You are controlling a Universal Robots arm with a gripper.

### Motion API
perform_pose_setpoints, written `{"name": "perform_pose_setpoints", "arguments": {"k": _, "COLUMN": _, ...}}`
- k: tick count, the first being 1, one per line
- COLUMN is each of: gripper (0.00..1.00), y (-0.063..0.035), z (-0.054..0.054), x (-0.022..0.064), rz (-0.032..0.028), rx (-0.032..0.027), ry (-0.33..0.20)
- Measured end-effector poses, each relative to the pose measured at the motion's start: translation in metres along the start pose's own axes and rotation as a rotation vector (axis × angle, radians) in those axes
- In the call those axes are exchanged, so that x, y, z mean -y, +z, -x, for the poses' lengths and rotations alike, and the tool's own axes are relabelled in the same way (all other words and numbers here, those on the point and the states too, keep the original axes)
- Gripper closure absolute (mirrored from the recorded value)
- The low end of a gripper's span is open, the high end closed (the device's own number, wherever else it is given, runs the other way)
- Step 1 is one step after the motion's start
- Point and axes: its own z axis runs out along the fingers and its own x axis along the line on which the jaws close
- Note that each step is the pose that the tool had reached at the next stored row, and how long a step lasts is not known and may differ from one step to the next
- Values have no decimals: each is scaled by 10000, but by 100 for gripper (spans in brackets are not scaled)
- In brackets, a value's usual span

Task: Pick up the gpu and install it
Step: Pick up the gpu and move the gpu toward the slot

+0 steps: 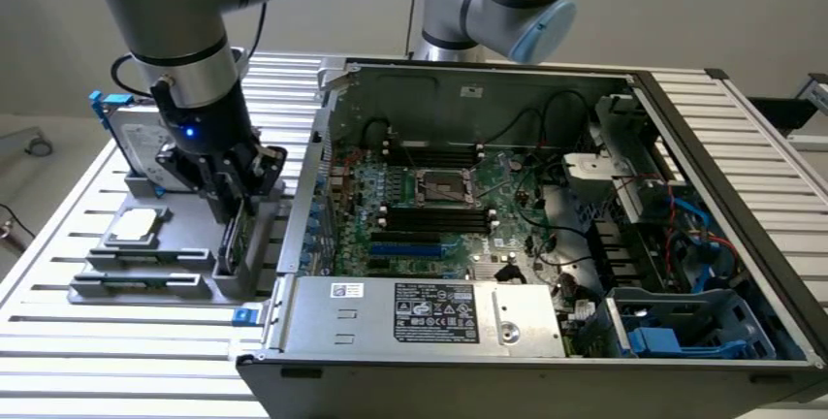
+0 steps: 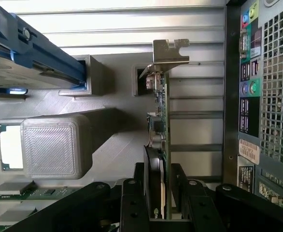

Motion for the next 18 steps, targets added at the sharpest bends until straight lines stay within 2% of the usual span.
{"name": "perform_pose_setpoints", "arguments": {"k": 4, "gripper": 64, "y": 5, "z": 0, "x": 0, "rz": 55, "rx": -3, "ry": -2}}
{"name": "perform_pose_setpoints", "arguments": {"k": 8, "gripper": 64, "y": 10, "z": -5, "x": 1, "rz": 171, "rx": -26, "ry": -12}}
{"name": "perform_pose_setpoints", "arguments": {"k": 10, "gripper": 64, "y": 12, "z": -6, "x": 0, "rz": 207, "rx": -44, "ry": -14}}
{"name": "perform_pose_setpoints", "arguments": {"k": 14, "gripper": 64, "y": 15, "z": -6, "x": 1, "rz": 209, "rx": -53, "ry": -33}}
{"name": "perform_pose_setpoints", "arguments": {"k": 15, "gripper": 66, "y": 16, "z": -6, "x": 1, "rz": 210, "rx": -52, "ry": -38}}
{"name": "perform_pose_setpoints", "arguments": {"k": 16, "gripper": 72, "y": 16, "z": -7, "x": 1, "rz": 209, "rx": -57, "ry": -43}}
{"name": "perform_pose_setpoints", "arguments": {"k": 18, "gripper": 73, "y": 16, "z": -6, "x": 1, "rz": 208, "rx": -56, "ry": -47}}
